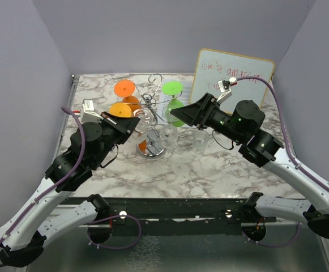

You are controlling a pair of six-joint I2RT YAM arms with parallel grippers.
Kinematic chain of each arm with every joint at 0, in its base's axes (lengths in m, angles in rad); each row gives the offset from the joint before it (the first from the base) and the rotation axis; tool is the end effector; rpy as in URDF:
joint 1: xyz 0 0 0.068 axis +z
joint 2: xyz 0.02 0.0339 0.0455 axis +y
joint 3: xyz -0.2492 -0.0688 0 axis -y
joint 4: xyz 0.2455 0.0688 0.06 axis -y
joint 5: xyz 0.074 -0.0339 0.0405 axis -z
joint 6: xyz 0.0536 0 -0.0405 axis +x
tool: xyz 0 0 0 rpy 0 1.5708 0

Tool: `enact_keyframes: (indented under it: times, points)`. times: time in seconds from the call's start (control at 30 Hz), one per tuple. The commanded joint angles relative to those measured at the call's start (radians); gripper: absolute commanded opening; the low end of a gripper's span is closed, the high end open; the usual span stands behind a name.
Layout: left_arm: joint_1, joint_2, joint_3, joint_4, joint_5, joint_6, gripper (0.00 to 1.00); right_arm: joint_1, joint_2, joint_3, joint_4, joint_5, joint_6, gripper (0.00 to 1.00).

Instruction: Place the wine glass upside down on the wine glass rack

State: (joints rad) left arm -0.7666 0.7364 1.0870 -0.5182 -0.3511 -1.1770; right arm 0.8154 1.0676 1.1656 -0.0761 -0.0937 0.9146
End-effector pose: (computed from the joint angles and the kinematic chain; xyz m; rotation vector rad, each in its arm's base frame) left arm 0.1337 -0.1032 0.4008 -0.6464 1.7492 -1.1027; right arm 0.1784 0.1968 0.4183 0.0030 1.7384 1.4037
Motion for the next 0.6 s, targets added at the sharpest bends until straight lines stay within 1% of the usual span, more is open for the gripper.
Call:
enact_keyframes:
  times: [0.0, 0.3, 0.57]
  points:
    - [0.001, -0.011, 0.026, 0.019, 0.047, 0.012, 0.0, 0.002, -0.021, -0.014, -0.019, 0.049, -0.02, 0.71]
    - [0.001, -0.075, 0.019, -0.001, -0.02, 0.009, 0.0, 0.002, -0.012, -0.009, -0.015, 0.054, -0.024, 0.71]
    - [0.0, -0.099, 0.008, -0.023, 0.028, -0.004, 0.0, 0.002, -0.007, -0.006, -0.017, 0.056, -0.023, 0.7]
